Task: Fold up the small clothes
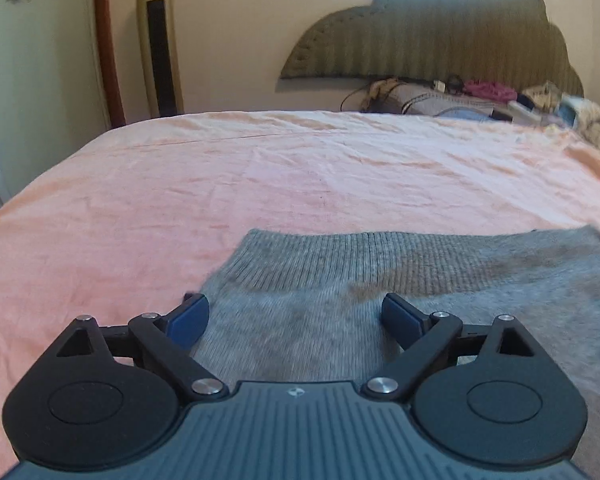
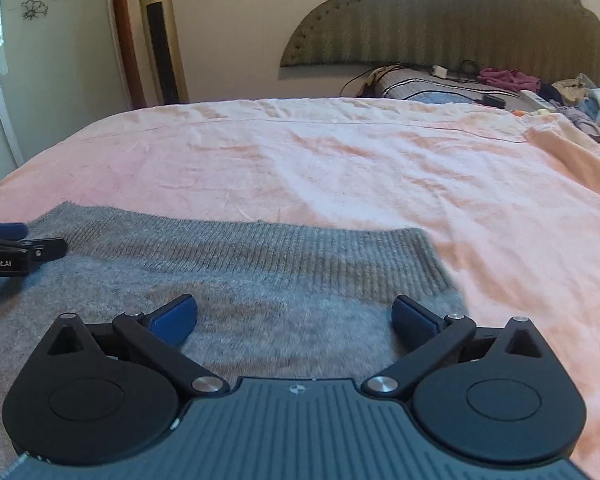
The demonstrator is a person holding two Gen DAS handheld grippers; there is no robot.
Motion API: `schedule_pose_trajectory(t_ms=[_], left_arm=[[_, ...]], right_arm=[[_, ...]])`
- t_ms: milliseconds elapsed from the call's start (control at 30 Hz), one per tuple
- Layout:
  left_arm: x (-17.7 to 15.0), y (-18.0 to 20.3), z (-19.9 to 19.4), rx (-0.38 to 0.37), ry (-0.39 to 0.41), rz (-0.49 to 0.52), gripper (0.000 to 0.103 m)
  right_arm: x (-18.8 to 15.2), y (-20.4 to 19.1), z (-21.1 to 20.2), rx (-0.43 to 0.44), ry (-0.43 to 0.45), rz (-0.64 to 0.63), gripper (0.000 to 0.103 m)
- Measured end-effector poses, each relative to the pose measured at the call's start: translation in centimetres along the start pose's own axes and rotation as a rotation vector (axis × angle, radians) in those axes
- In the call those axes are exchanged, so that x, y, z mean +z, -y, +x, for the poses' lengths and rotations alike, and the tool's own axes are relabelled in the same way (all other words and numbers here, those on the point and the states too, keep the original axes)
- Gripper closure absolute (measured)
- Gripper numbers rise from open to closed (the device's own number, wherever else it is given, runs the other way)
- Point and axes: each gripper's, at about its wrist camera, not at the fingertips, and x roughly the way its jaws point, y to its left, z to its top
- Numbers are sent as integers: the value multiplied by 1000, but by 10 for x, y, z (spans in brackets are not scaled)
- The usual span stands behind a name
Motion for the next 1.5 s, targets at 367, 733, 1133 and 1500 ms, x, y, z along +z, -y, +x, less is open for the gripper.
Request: schedule_pose_trajectory(t_ms=[367, 733, 1133, 1500], left_arm=[[-37, -7, -32, -115, -70, 66, 0], [-117, -100, -143, -230, -58, -584, 1], [-115, -102, -110, -432, -84, -921, 1], [-111, -80, -108, -227, -96, -766, 63]], right_arm=[[-26, -16, -16, 72, -67, -122, 0], [-86, 36, -132, -61, -111, 190, 0], [-84, 17, -126, 6, -115, 171, 0], [-67, -14, -105, 20, -82, 53, 0]])
